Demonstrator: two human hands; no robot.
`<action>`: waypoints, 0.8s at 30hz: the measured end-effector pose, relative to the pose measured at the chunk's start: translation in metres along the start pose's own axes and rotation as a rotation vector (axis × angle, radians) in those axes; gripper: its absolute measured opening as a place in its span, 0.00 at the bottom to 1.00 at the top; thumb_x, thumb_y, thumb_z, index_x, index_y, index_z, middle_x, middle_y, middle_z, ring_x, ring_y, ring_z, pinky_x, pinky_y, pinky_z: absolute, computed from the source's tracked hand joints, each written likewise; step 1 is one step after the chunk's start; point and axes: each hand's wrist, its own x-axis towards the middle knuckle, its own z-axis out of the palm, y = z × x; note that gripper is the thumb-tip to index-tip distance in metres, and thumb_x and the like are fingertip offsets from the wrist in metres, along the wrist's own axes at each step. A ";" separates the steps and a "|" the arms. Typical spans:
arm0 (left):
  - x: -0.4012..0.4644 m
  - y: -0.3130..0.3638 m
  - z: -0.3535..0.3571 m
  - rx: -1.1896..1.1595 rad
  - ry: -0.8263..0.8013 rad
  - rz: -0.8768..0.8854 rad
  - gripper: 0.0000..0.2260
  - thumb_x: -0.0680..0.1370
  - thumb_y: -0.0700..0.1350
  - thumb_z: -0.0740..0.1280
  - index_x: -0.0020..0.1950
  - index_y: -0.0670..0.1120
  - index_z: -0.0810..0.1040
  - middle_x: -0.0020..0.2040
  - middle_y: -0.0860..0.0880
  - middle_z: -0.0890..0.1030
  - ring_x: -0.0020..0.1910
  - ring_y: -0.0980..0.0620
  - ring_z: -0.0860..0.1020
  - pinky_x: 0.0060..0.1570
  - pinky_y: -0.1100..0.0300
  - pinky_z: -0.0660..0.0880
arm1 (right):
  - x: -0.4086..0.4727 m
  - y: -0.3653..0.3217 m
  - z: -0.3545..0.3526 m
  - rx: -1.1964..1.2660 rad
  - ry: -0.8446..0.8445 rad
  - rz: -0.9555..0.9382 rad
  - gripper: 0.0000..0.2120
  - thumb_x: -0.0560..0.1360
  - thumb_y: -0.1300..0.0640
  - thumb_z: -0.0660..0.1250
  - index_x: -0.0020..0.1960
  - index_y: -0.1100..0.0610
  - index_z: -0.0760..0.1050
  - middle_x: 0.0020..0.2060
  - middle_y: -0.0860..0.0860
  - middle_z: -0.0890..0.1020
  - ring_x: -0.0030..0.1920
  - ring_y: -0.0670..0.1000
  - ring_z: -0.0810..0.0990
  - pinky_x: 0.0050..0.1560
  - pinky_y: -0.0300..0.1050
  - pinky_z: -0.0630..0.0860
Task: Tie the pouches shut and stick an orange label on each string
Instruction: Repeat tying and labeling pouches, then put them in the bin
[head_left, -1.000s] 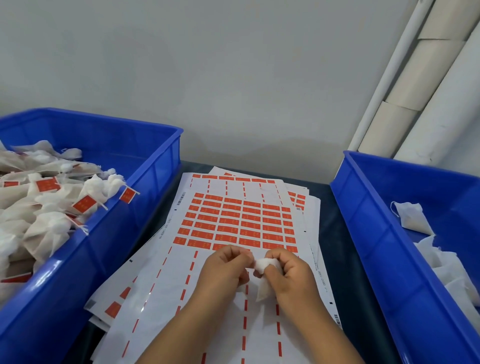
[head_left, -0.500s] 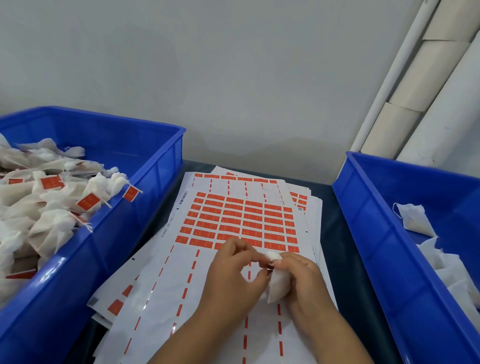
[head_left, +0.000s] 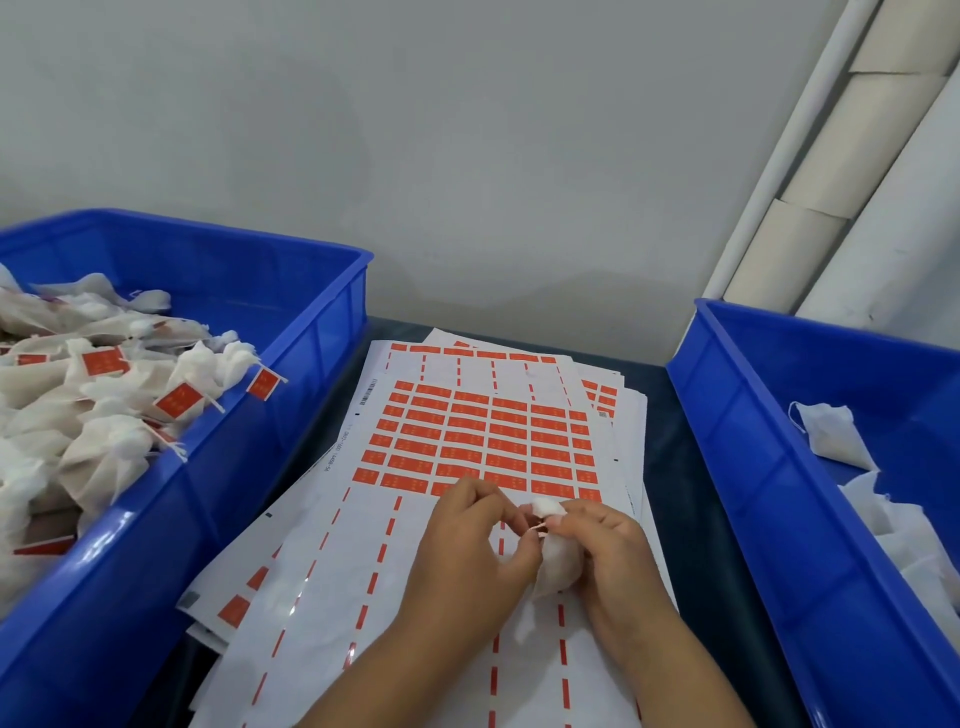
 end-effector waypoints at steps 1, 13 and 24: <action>0.002 0.000 -0.001 0.007 0.005 -0.010 0.10 0.73 0.52 0.69 0.38 0.60 0.69 0.46 0.66 0.67 0.49 0.60 0.70 0.42 0.79 0.63 | 0.001 0.000 -0.001 0.014 0.023 0.004 0.11 0.77 0.61 0.65 0.45 0.50 0.84 0.46 0.47 0.86 0.53 0.56 0.82 0.57 0.57 0.78; 0.002 0.001 -0.006 -0.051 0.009 -0.025 0.15 0.70 0.54 0.72 0.47 0.66 0.67 0.46 0.71 0.67 0.46 0.65 0.72 0.39 0.77 0.69 | 0.004 0.001 -0.003 0.023 0.039 0.009 0.07 0.76 0.61 0.67 0.46 0.53 0.83 0.48 0.48 0.85 0.54 0.55 0.81 0.58 0.56 0.77; 0.005 -0.008 -0.005 0.123 0.052 0.088 0.11 0.72 0.54 0.69 0.54 0.57 0.82 0.49 0.62 0.77 0.46 0.62 0.69 0.46 0.78 0.61 | 0.002 0.003 0.002 -0.001 0.025 -0.018 0.12 0.75 0.60 0.68 0.42 0.45 0.84 0.46 0.44 0.85 0.54 0.54 0.82 0.59 0.56 0.77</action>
